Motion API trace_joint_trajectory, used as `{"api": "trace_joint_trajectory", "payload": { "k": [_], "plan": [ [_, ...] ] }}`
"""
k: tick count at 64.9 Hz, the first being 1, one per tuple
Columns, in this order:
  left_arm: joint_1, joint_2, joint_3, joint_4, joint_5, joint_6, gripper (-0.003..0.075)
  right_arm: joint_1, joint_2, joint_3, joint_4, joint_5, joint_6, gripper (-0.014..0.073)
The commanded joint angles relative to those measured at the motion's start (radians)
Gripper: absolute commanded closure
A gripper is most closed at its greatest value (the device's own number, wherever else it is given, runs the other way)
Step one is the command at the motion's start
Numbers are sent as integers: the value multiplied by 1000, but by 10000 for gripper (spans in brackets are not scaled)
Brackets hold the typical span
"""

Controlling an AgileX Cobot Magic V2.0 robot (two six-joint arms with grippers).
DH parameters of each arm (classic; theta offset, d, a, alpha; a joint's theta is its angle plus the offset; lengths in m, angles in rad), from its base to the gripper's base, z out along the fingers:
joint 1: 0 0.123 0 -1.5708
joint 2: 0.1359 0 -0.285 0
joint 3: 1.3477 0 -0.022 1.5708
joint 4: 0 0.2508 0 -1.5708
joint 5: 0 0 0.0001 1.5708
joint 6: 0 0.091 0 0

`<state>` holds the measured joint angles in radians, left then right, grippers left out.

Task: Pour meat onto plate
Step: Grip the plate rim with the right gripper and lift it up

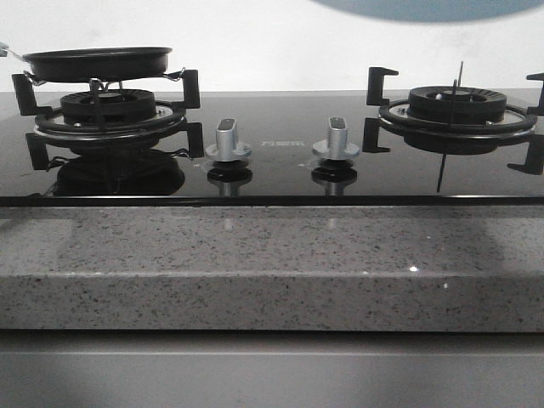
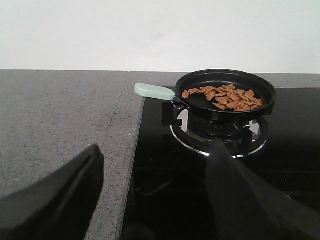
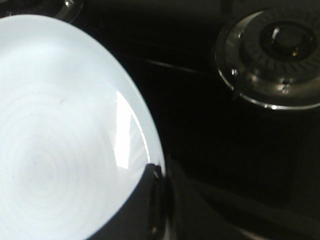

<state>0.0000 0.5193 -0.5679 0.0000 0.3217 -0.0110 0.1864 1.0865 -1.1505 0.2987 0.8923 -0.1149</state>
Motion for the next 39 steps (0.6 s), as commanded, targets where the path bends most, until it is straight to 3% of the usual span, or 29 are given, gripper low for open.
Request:
{"api": "trace_joint_trajectory", "payload": {
  "k": [1, 39],
  "plan": [
    [0, 11, -37, -7, -85, -11, 283, -3, -18, 16, 56, -76, -10, 654],
    [0, 11, -37, -7, -77, -11, 283, 15, 352, 36, 183, -218, -32, 654]
  ]
}}
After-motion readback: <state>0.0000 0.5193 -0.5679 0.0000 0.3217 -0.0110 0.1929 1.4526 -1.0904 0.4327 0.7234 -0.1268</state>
